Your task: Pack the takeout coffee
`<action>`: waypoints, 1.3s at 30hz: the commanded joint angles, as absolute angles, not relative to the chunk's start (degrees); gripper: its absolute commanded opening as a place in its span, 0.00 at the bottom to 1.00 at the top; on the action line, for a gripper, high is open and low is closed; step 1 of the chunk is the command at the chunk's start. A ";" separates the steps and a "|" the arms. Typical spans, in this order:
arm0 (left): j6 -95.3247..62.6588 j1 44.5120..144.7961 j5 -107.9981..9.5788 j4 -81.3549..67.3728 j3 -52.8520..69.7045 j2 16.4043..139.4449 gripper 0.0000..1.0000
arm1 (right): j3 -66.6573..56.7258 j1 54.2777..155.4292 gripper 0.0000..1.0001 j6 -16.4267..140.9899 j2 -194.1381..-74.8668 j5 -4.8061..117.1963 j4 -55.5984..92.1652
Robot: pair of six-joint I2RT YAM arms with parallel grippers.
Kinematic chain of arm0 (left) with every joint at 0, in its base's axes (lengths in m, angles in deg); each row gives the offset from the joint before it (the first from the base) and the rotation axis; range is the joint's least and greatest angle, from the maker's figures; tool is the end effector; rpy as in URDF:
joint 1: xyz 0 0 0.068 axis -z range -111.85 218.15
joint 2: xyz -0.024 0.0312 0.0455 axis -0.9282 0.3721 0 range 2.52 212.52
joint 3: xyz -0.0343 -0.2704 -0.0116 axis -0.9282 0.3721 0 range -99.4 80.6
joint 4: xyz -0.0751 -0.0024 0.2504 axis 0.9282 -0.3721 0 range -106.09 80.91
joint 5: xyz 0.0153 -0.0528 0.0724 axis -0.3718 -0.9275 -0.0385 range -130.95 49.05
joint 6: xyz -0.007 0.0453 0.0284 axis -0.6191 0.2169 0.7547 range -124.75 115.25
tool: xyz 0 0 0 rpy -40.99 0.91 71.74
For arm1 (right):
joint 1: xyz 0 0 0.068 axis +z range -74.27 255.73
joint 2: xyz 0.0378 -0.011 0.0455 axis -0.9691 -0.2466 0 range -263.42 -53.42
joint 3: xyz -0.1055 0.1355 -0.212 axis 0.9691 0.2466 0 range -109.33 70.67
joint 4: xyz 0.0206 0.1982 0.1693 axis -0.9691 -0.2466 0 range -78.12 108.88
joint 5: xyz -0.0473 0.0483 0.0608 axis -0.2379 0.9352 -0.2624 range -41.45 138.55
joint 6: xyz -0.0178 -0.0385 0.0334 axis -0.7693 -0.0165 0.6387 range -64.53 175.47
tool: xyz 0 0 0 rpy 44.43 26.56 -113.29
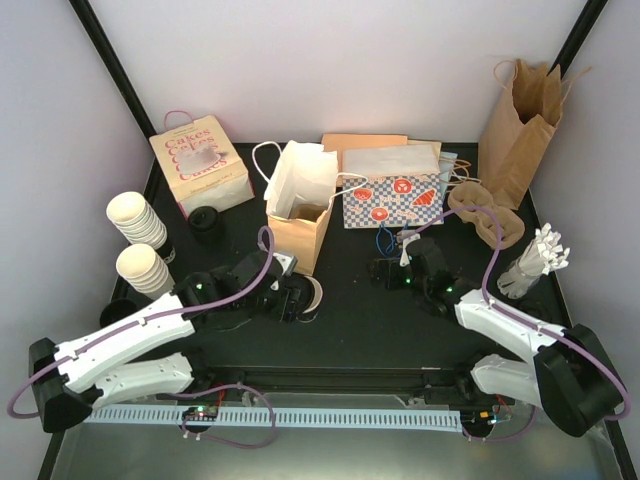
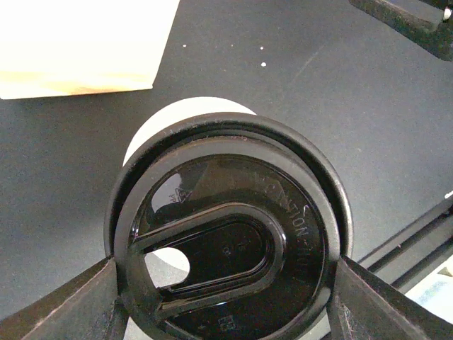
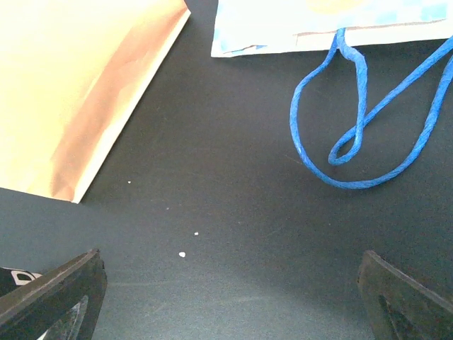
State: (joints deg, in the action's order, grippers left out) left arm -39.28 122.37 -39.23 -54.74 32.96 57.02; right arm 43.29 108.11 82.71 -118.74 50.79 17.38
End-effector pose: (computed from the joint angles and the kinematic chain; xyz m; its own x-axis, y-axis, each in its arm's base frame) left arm 0.1084 -0.1484 0.2717 -0.8358 0.1906 -0.5148 0.3962 0.8586 -0.3253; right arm 0.1888 0.1214 0.1803 -0.7335 0.0763 -0.6754 -0.2530 0.8916 0.3755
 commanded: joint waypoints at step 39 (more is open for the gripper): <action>-31.00 124.78 -34.41 -55.60 24.46 70.20 0.69 | 42.37 107.81 0.99 81.76 -120.42 51.71 19.32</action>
State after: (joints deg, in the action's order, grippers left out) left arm -31.82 124.05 -34.93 -53.80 27.41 69.13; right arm 43.29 108.11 82.47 -120.12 51.73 17.62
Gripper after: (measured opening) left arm 0.727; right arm 0.994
